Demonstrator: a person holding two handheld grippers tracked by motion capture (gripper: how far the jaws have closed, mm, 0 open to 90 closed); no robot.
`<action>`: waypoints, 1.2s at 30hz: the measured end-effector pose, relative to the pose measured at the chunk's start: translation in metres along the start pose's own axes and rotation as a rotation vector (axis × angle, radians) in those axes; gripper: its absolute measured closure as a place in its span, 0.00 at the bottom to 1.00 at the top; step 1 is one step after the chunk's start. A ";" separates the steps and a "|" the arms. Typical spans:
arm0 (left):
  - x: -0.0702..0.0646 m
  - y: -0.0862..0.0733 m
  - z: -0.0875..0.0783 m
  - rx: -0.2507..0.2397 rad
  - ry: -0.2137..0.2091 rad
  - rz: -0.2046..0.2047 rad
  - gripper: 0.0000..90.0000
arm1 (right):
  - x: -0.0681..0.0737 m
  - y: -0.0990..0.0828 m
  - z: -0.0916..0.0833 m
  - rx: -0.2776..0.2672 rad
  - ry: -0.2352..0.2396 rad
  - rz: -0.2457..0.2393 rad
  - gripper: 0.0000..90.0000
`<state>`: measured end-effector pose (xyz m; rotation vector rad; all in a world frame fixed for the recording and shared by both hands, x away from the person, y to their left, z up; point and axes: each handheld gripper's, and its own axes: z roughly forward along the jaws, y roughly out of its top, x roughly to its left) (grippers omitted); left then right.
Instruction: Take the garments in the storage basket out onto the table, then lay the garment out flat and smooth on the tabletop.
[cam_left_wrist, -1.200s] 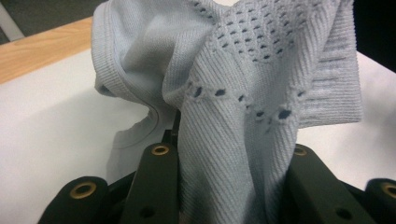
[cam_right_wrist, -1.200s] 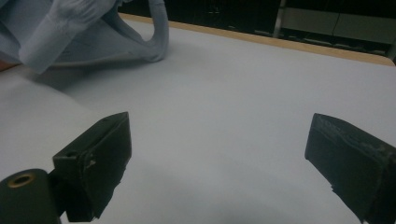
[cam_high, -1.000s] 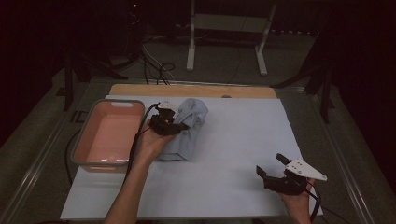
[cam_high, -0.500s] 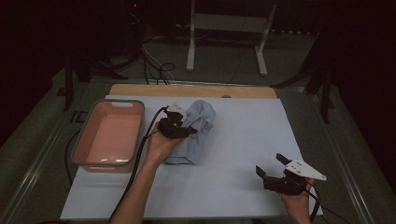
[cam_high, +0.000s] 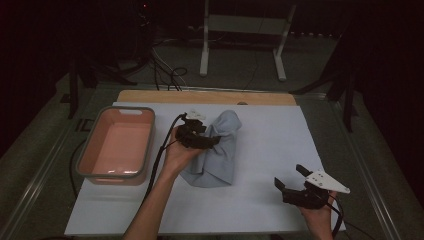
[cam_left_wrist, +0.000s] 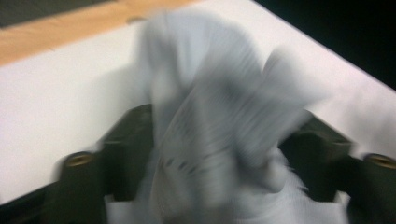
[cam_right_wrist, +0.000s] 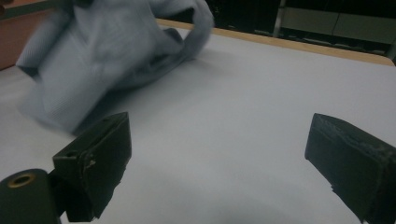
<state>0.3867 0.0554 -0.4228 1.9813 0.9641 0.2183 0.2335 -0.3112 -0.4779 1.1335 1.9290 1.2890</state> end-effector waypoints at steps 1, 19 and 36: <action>0.002 0.001 -0.002 -0.010 0.013 -0.007 0.23 | 0.000 0.000 0.000 0.002 0.000 -0.002 0.08; 0.017 -0.013 -0.039 -0.077 0.142 -0.013 0.00 | 0.005 0.000 0.004 0.019 0.010 -0.006 0.08; 0.019 -0.048 -0.051 -0.065 0.177 -0.002 0.00 | 0.020 0.003 0.015 0.040 0.046 -0.016 0.08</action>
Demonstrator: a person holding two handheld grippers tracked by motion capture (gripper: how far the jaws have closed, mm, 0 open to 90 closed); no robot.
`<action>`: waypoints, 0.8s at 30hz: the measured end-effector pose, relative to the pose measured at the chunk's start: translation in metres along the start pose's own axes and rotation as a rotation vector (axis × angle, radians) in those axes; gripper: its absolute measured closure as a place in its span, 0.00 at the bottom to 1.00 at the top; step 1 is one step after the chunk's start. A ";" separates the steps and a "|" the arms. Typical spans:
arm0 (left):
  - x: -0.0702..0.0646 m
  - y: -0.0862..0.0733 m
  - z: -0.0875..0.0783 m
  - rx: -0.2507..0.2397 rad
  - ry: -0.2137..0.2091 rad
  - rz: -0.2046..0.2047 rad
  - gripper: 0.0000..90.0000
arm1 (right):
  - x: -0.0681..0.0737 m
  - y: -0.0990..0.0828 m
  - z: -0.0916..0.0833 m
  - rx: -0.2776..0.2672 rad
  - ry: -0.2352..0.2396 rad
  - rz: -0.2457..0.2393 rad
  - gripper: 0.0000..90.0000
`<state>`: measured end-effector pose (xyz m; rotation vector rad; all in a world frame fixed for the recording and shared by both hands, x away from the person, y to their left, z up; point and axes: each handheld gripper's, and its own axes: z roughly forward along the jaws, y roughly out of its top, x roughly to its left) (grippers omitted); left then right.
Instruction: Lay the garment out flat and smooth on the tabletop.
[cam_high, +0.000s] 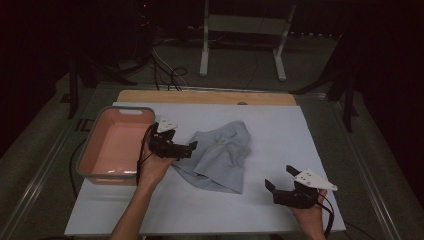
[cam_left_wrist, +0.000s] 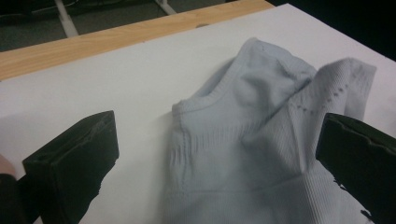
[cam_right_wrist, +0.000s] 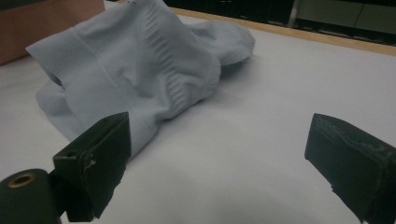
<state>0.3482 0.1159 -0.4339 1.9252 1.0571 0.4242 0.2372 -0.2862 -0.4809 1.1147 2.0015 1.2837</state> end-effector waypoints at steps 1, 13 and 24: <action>0.000 -0.001 -0.001 0.000 0.003 0.005 0.00 | 0.002 0.001 0.002 0.004 0.001 0.004 0.08; 0.002 -0.014 -0.005 -0.032 -0.001 -0.013 0.00 | 0.024 0.019 0.022 0.035 0.077 -0.001 0.10; 0.004 -0.016 -0.011 -0.049 -0.012 -0.022 0.00 | 0.039 0.021 0.049 0.067 0.121 0.010 0.12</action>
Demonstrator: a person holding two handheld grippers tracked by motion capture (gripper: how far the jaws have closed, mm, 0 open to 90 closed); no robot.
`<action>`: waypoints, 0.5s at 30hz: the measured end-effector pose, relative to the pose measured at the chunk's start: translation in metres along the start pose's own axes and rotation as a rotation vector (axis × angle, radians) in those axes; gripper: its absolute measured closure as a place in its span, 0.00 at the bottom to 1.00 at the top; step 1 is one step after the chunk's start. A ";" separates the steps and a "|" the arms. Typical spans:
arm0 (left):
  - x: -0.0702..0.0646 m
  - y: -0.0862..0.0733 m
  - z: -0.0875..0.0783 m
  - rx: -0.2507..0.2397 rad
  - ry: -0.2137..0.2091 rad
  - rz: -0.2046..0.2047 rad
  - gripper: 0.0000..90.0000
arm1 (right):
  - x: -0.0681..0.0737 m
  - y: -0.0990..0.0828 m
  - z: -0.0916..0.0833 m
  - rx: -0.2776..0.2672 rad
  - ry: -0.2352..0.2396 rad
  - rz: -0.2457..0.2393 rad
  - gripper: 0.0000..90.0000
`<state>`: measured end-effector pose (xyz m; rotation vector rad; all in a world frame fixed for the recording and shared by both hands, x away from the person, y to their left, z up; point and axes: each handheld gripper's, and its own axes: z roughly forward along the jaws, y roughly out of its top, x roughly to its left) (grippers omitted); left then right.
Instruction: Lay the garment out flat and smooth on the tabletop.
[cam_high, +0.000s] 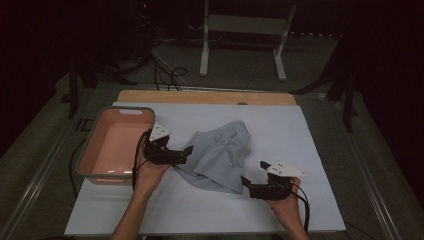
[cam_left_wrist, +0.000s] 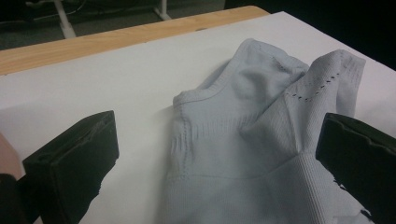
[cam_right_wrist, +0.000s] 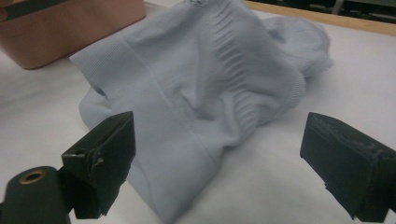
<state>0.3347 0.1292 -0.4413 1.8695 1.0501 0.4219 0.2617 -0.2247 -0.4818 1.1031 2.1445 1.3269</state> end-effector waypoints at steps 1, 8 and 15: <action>0.000 0.000 -0.001 -0.002 0.001 0.002 0.00 | 0.002 0.000 0.002 0.003 0.007 0.000 0.12; 0.002 -0.001 -0.006 -0.016 -0.003 -0.012 0.00 | 0.013 0.000 0.019 0.035 0.031 -0.023 0.12; 0.005 0.000 -0.011 -0.031 -0.003 -0.028 0.00 | 0.027 0.000 0.035 0.064 0.047 -0.055 0.12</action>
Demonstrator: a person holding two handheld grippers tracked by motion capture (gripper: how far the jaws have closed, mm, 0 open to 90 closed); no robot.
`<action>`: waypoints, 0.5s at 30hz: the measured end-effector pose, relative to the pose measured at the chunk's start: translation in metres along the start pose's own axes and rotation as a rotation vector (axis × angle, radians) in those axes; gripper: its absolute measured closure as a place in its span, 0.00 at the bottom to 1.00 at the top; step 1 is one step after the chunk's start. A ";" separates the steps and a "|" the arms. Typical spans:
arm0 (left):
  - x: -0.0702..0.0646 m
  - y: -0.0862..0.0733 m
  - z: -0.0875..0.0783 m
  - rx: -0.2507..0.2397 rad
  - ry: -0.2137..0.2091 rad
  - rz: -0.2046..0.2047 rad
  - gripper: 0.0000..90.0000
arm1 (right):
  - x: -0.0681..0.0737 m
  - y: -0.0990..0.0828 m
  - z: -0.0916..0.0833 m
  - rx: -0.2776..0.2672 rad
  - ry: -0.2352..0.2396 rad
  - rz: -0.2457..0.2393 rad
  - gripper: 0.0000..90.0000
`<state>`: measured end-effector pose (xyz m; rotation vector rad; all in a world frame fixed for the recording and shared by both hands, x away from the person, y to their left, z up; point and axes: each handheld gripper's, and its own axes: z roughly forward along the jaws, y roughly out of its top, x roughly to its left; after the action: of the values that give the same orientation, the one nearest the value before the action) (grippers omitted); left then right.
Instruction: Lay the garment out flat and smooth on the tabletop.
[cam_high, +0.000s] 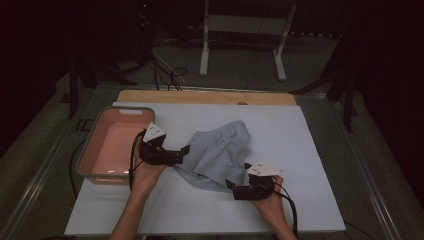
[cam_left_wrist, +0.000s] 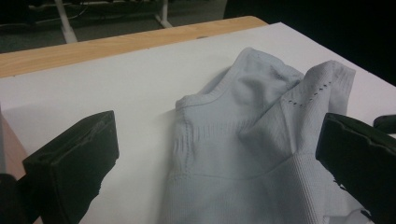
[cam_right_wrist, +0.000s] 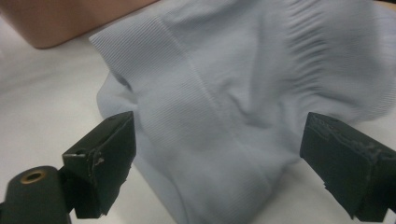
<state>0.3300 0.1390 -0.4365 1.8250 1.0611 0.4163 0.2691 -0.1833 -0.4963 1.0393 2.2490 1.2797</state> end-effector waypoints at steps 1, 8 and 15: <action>0.000 0.000 0.000 0.000 0.000 -0.002 0.00 | 0.001 0.000 0.002 0.004 0.003 -0.002 0.12; 0.002 0.000 -0.001 -0.005 -0.002 -0.006 0.00 | 0.008 0.001 0.016 0.029 0.012 -0.012 0.12; 0.002 0.000 -0.003 -0.009 -0.003 -0.008 0.00 | 0.014 0.003 0.025 0.037 0.020 -0.016 0.13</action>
<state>0.3292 0.1422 -0.4353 1.8123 1.0627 0.4121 0.2761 -0.1567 -0.5064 1.0232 2.2998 1.2520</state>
